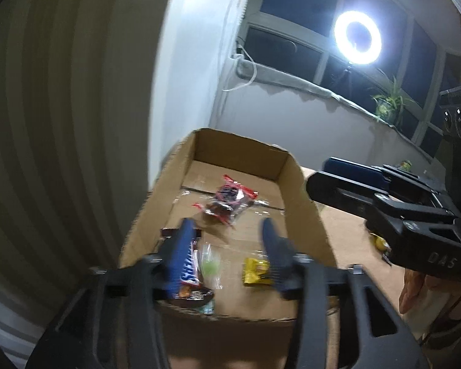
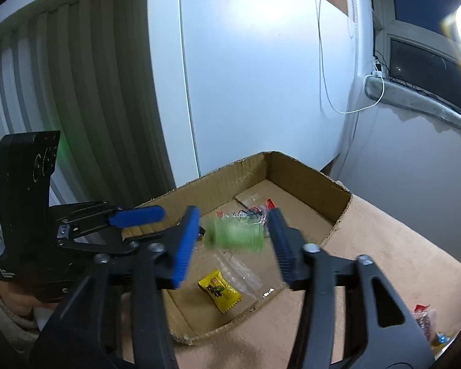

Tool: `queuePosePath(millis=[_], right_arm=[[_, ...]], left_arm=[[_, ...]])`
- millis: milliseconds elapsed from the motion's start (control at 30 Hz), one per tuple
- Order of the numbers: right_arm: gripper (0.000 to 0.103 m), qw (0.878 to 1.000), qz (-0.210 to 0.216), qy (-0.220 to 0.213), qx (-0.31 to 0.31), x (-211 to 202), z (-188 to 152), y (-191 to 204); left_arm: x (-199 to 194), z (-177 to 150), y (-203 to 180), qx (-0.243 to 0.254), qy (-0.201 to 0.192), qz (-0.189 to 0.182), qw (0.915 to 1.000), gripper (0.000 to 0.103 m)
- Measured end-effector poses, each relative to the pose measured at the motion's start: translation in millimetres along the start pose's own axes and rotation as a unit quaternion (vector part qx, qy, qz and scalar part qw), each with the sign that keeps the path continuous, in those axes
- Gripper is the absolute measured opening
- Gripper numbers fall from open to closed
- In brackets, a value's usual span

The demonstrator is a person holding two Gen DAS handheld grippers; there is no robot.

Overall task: Organize snacks
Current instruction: 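Lower both held candies into the box and open both grippers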

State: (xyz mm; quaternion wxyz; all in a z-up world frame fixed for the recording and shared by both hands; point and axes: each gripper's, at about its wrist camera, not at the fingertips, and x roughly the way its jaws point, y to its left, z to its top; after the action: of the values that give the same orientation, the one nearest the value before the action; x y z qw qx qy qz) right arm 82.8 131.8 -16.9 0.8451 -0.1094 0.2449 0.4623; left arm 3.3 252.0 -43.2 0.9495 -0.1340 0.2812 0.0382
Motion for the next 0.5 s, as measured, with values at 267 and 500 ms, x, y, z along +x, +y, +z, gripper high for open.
queuePosePath(millis=[267,500], right_arm=[[0.058,0.999,-0.035,-0.004,-0.011,-17,-18,7],[0.073,0.998,-0.058,-0.024,-0.022,-45,-42,25]], left_arm=[[-8,-4,9,-0.012,-0.005,0.006,0.9999,0.059],[-20,-5,2,-0.013,-0.01,0.001,0.9999,0.059]])
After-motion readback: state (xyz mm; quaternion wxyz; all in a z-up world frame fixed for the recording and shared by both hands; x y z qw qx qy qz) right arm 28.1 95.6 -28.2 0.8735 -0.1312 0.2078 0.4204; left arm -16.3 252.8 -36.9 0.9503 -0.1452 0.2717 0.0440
